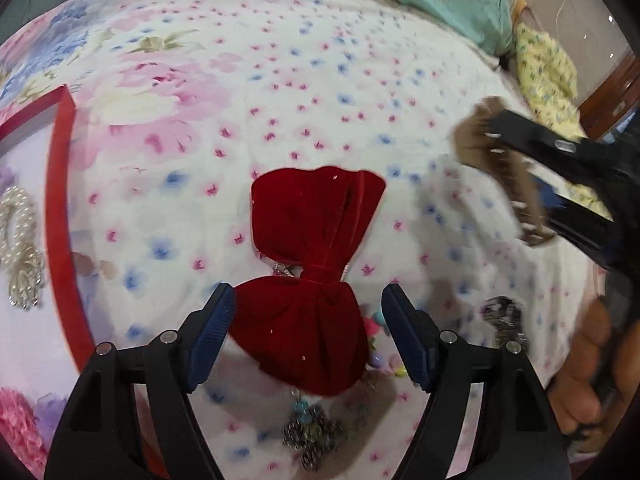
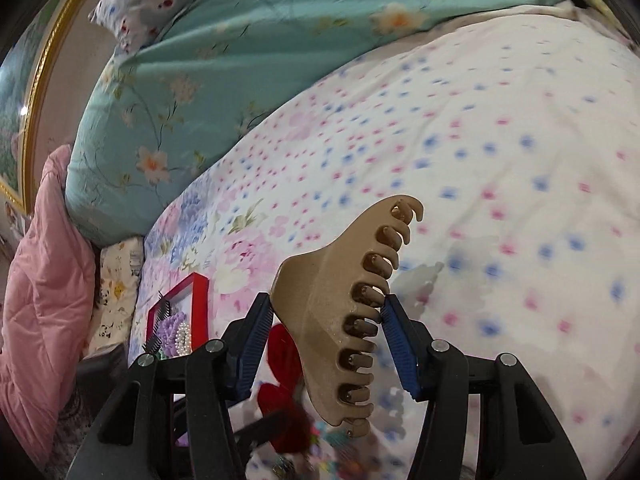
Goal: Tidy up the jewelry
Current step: 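Grasp the beige claw clip with the right tool while the left tool reaches the red velvet bow, then grasp the red velvet bow with the left tool and lift it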
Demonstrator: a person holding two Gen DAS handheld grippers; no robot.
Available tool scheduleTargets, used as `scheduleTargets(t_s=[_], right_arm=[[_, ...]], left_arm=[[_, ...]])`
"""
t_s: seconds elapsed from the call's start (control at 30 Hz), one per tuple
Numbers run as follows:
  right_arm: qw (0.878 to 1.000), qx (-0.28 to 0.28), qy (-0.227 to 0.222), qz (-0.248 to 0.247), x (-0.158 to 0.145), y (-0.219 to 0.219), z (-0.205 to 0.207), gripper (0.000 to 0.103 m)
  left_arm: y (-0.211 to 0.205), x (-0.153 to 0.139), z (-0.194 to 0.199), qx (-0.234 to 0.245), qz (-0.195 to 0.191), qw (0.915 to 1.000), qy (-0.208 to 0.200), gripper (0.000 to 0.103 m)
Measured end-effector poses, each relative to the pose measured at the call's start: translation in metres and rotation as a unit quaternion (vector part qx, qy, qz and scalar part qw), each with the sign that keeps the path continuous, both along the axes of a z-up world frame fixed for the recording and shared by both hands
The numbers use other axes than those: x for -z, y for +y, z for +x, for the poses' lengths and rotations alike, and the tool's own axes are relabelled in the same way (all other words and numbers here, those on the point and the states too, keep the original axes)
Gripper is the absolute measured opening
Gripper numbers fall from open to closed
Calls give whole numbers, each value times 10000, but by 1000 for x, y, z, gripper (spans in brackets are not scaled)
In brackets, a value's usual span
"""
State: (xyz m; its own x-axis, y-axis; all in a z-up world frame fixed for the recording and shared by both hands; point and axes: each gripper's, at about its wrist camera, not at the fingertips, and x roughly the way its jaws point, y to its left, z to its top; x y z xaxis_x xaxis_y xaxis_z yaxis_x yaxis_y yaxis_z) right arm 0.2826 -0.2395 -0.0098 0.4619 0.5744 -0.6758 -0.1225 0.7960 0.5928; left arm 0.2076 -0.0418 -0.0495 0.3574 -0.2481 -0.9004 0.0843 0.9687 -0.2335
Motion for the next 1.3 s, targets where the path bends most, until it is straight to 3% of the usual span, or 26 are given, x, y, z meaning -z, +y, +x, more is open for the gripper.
scheduleTargets(t_s=[0.07, 0.1, 0.17, 0.3, 0.7, 0.97, 1.3], right_arm=[[10000, 53, 28, 54, 1, -11, -7, 56], [9999, 70, 32, 65, 1, -15, -10, 56], [9999, 80, 43, 127, 0, -20, -16, 56], [9997, 18, -23, 232, -3, -21, -25, 56], [9972, -611, -180, 379, -21, 18, -59, 56], [9935, -1055, -212, 373, -27, 56, -74, 56], [9867, -1574, -245, 312, -30, 106, -85, 56]], left_arm=[[0, 4, 1, -39, 91, 9999, -42, 63], [0, 3, 0, -57, 140, 9998, -103, 45], [4, 1, -1, -78, -36, 9999, -102, 39], [8, -13, -13, -25, -47, 9995, -327, 13], [52, -53, -54, -521, -343, 9952, -757, 12], [94, -79, -84, -971, -337, 9890, -1062, 12], [149, -91, -112, -1545, -327, 9796, -1242, 12]])
